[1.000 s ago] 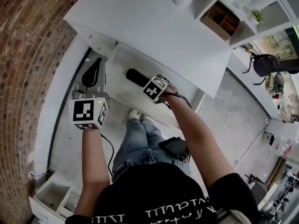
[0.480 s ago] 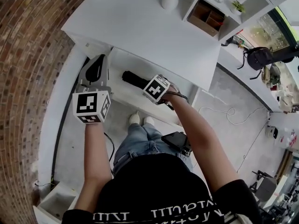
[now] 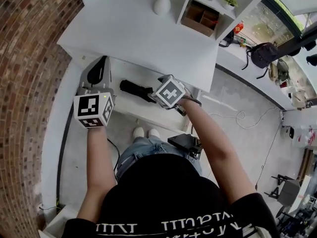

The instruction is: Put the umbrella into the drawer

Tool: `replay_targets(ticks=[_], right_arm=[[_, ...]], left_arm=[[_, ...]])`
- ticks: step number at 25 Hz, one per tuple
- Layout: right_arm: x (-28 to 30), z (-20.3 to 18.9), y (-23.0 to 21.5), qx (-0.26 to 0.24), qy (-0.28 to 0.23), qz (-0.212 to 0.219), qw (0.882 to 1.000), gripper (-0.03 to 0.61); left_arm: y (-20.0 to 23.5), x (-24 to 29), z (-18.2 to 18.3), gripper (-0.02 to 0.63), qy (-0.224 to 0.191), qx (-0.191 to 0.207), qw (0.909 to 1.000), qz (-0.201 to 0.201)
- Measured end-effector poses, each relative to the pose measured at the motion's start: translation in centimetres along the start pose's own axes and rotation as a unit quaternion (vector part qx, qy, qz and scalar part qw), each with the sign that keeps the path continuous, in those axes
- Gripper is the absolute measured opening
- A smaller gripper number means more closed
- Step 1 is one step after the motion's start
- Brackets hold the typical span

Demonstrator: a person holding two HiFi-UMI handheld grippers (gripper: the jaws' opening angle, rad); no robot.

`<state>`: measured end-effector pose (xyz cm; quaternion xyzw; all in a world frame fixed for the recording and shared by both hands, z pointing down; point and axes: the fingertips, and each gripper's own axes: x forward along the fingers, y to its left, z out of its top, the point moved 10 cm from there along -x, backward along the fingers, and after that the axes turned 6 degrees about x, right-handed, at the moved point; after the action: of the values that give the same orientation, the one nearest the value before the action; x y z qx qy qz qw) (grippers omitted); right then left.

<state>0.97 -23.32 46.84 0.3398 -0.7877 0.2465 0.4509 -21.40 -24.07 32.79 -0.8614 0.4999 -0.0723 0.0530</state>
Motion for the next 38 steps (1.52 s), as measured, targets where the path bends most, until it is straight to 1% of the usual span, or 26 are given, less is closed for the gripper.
replay_targets(ticks=[3,7,11,14,17,19,23,25,27,28,29,30,33,36,38], right_arm=[[-2.0,0.0,-0.3,0.008,-0.024,-0.002,1.0,0.325],[-4.2,0.0,-0.3,0.03,-0.059,0.01,0.998,0.322],[-6.8,0.5,-1.0,0.025,-0.107,-0.018,0.994,0.301],[-9.2,0.6,-1.5,0.035,-0.16,-0.038,0.986,0.279],[-11.6,0.7,-2.3,0.071,-0.239,-0.049,0.967,0.228],[-13.3,0.8,-2.5,0.088,-0.276,-0.054,0.956,0.202],[-16.0,1.1,-2.6,0.095,-0.327,-0.09,0.936,0.143],[-17.1,1.0,-2.8,0.101,-0.352,-0.104,0.925,0.1],[-18.0,0.7,-3.0,0.111,-0.372,-0.114,0.915,0.083],[-18.5,0.5,-3.1,0.117,-0.381,-0.119,0.909,0.061],[-19.1,0.4,-3.2,0.123,-0.392,-0.123,0.903,0.024],[-19.6,0.3,-3.2,0.127,-0.406,-0.125,0.896,0.011],[-21.5,0.2,-3.0,0.126,-0.448,-0.132,0.875,0.011],[-23.1,0.3,-2.7,0.113,-0.476,-0.164,0.857,0.011],[-23.9,0.2,-2.7,0.107,-0.496,-0.185,0.842,0.011]], left_arm=[[-0.4,0.2,0.6,-0.002,-0.006,0.004,1.0,-0.002],[-0.7,0.5,1.4,-0.002,-0.016,0.01,0.9998,-0.004],[-0.8,0.9,2.3,-0.002,-0.025,0.019,0.9995,-0.008],[-0.9,1.2,2.8,-0.002,-0.032,0.024,0.9991,-0.011],[-1.1,1.6,3.2,-0.002,-0.038,0.027,0.9988,-0.014],[-1.1,1.8,3.4,-0.002,-0.041,0.027,0.9986,-0.017],[-1.1,2.2,3.9,-0.002,-0.048,0.029,0.9982,-0.021],[-1.0,2.4,4.1,-0.002,-0.051,0.029,0.998,-0.021],[-1.0,2.5,4.3,-0.002,-0.054,0.029,0.9979,-0.022],[-1.0,2.6,4.4,-0.002,-0.055,0.029,0.9978,-0.023],[-1.0,2.6,4.5,-0.002,-0.056,0.03,0.9977,-0.023],[-1.0,2.7,4.6,-0.002,-0.057,0.031,0.9976,-0.023],[-0.9,2.9,4.8,-0.002,-0.06,0.031,0.9974,-0.024],[-0.7,3.2,5.1,-0.002,-0.064,0.032,0.9971,-0.024],[-0.7,3.2,5.4,-0.002,-0.067,0.034,0.9969,-0.025]])
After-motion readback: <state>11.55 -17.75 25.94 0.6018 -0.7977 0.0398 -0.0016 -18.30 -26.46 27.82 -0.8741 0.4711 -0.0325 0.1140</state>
